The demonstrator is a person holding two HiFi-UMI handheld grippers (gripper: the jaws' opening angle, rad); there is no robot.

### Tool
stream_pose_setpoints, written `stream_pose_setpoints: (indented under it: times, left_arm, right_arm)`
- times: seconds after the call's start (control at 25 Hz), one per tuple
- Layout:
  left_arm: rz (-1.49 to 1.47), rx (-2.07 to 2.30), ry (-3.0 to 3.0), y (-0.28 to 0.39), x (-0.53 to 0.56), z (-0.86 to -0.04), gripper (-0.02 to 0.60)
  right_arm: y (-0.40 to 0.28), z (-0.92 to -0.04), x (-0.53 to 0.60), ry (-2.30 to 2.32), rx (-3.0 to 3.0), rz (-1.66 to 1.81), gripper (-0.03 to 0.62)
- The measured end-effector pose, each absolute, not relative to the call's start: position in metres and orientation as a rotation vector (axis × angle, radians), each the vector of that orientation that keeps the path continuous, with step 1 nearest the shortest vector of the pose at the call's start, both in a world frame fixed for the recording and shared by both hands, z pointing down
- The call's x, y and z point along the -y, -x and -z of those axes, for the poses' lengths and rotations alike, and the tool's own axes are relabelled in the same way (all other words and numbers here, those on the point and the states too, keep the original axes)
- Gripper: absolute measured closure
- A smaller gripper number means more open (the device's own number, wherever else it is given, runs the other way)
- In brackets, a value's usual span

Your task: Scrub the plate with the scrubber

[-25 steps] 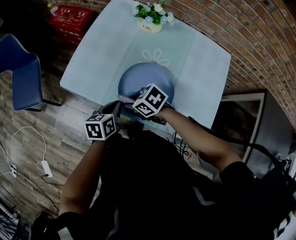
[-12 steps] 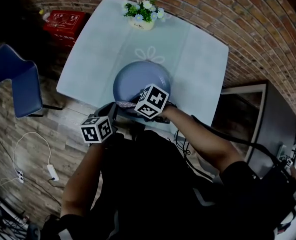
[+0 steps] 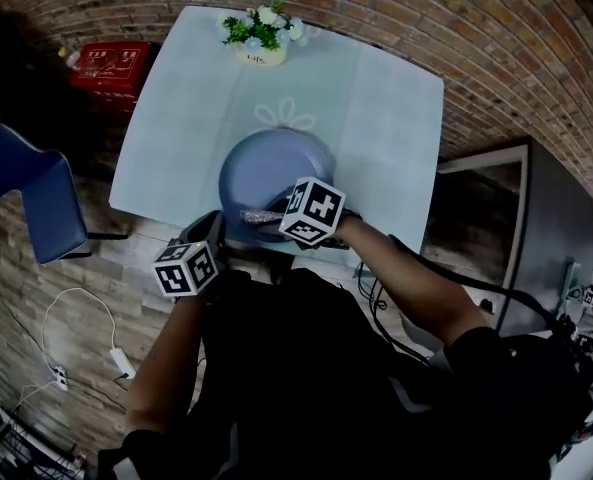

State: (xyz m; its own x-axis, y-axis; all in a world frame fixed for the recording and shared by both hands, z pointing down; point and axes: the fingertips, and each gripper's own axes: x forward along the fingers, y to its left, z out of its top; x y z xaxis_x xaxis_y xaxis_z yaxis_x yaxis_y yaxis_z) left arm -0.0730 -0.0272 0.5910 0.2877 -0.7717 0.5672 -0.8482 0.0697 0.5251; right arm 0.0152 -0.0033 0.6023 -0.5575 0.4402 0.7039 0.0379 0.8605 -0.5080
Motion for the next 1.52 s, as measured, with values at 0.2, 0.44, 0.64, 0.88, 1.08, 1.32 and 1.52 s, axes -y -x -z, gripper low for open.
stream_pose_setpoints:
  times: [0.2,0.44,0.64,0.88,1.08,1.32,1.52]
  left_arm:
    - [-0.24,1.401,-1.831,0.071,0.05,-0.586,0.563]
    - [-0.324,1.337,-1.856,0.075,0.058,-0.596,0.56]
    - [-0.396,1.239,-1.85,0.07,0.058,-0.6,0.546]
    - [-0.462,1.213,-1.855,0.066,0.061,-0.601,0.534]
    - [-0.449,1.215,-1.838,0.068,0.063,-0.603,0.529]
    - [-0.437,1.199,-1.84,0.066,0.062,-0.604,0.526]
    - [-0.429,1.203,-1.832,0.067,0.063,-0.604,0.525]
  right_arm:
    - [-0.02,-0.59,0.034,0.161,2.201,-0.564,0.526]
    - [-0.056,-0.584,0.075,-0.148,2.181,-0.46,0.526]
    - [-0.069,-0.593,0.084,-0.272,2.107,-0.298,0.526]
    - [-0.062,-0.608,0.058,-0.254,2.051,-0.319,0.526]
    - [-0.05,-0.615,0.039,-0.162,2.062,-0.409,0.526]
    - [-0.038,-0.615,0.02,-0.06,2.074,-0.514,0.526]
    - [-0.027,-0.618,0.013,-0.016,2.106,-0.537,0.526]
